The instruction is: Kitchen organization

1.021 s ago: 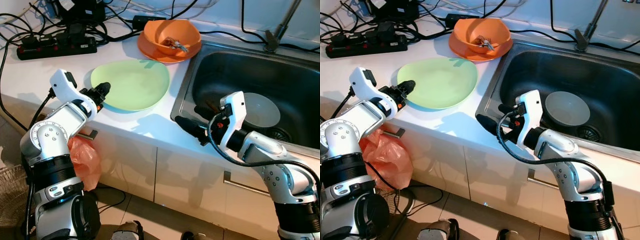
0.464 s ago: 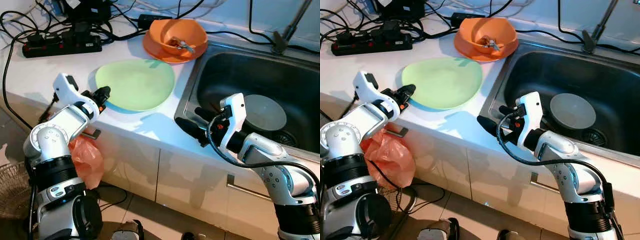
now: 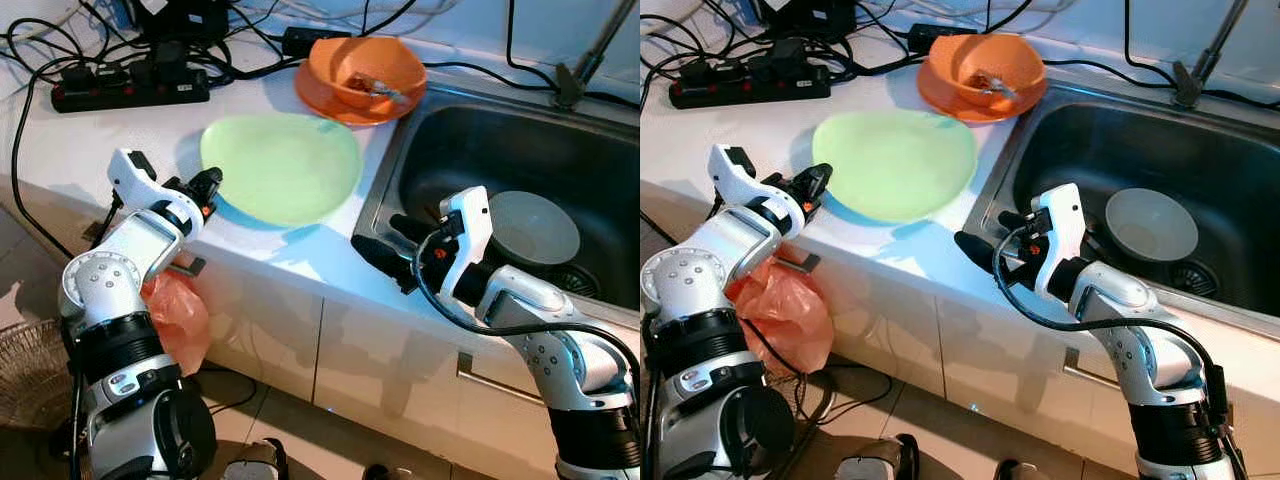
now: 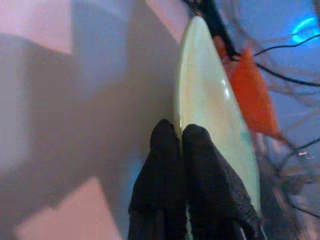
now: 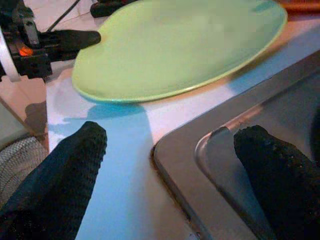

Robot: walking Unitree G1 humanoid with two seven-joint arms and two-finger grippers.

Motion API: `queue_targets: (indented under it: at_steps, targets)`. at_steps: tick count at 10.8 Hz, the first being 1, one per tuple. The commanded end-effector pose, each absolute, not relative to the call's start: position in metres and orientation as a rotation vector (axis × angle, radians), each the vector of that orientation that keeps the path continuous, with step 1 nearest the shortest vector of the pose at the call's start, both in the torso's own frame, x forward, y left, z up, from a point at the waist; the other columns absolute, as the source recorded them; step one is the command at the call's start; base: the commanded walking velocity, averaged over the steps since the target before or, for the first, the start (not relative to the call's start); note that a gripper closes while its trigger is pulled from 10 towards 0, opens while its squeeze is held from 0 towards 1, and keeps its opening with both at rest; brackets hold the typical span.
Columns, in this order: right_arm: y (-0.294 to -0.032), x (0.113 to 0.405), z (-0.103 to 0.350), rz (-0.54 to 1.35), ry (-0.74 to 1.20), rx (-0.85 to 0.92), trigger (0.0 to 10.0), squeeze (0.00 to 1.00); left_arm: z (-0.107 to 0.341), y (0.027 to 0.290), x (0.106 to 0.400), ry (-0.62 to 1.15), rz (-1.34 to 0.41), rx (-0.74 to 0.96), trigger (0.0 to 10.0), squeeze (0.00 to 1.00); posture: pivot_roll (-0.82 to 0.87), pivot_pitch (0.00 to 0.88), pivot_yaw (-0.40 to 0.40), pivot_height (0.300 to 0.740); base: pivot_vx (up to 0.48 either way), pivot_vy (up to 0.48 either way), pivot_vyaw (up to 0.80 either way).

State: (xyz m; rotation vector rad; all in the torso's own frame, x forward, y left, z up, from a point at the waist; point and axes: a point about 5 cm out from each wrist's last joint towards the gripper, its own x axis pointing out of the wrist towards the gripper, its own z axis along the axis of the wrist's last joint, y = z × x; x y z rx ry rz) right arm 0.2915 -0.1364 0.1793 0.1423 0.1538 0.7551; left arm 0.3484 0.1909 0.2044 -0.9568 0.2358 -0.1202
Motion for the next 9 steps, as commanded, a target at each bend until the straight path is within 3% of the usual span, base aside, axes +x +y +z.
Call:
queue_targets:
  at_steps: [1, 4, 9]
  targets:
    - [-0.136, 0.293, 0.180, 0.751, 0.147, 0.137, 10.0, 0.00, 0.186, 0.182, 0.346, 0.324, -0.119, -0.970, 0.0, 0.00, 0.12, 0.145, -0.011, 0.740, 0.000, 0.000, 0.00]
    - [-0.138, 0.293, 0.179, 0.739, 0.149, 0.131, 10.0, 0.00, 0.196, 0.189, 0.329, 0.247, -0.105, -0.958, 0.0, 0.00, 0.12, 0.146, -0.011, 0.740, 0.000, 0.000, 0.00]
    - [-0.138, 0.298, 0.179, 0.731, 0.148, 0.146, 10.0, 0.00, 0.188, 0.187, 0.312, 0.180, -0.308, -1.007, 0.0, 0.00, 0.13, 0.136, -0.017, 0.740, 0.000, 0.000, 0.00]
